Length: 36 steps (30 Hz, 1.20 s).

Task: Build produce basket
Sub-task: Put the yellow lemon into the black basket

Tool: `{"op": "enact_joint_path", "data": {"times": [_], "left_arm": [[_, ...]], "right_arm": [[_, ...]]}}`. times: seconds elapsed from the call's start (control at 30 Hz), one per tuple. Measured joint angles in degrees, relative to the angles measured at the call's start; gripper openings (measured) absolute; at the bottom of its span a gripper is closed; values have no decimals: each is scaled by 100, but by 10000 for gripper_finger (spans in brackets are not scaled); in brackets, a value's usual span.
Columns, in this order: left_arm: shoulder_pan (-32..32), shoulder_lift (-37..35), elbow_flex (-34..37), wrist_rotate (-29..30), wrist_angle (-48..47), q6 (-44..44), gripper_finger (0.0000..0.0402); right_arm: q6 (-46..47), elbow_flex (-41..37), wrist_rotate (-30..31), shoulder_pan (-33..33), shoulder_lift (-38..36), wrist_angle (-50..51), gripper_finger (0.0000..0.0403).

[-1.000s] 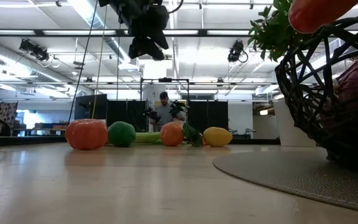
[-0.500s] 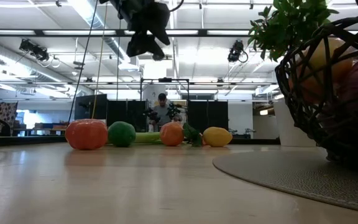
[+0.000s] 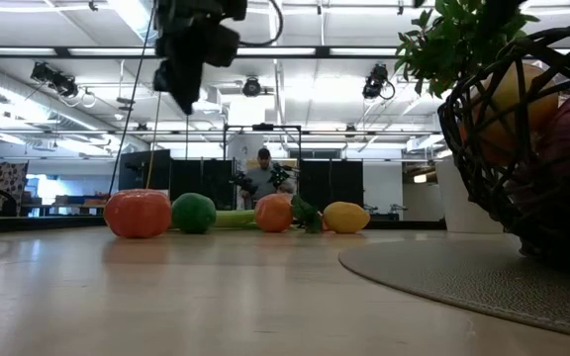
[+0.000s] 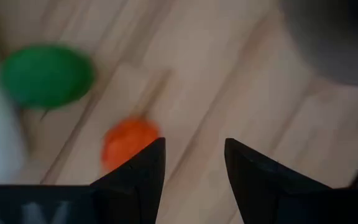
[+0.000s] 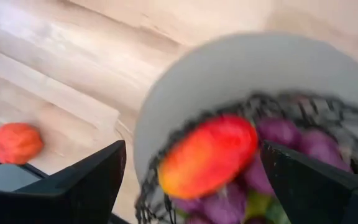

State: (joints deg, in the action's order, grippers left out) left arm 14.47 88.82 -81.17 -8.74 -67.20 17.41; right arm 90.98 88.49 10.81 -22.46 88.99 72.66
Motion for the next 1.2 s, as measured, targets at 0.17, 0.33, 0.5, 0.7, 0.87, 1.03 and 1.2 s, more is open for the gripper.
{"op": "enact_joint_path", "data": {"times": [0.17,0.33,0.5,0.7,0.87,1.03,1.2], "left_arm": [[15,-2,0,624,-482,386,172],[12,-4,0,832,-434,678,172],[188,-4,0,1243,-495,540,172],[823,-4,4,1266,-636,178,172],[1241,-4,4,1271,-631,143,172],[1296,-4,4,1349,-612,189,172],[1083,-4,4,1495,-582,832,172]], "right_arm": [[-1140,0,-17,504,0,-505,375],[-2134,37,-340,1008,2,-903,375],[-2854,38,-1134,1529,2,-1576,375],[-3374,42,-1546,1761,2,-2120,375],[-3900,42,-1530,1773,2,-2064,375],[-4337,42,-1470,1924,2,-1810,375],[-4645,42,-1488,2207,2,-1726,375]]}}
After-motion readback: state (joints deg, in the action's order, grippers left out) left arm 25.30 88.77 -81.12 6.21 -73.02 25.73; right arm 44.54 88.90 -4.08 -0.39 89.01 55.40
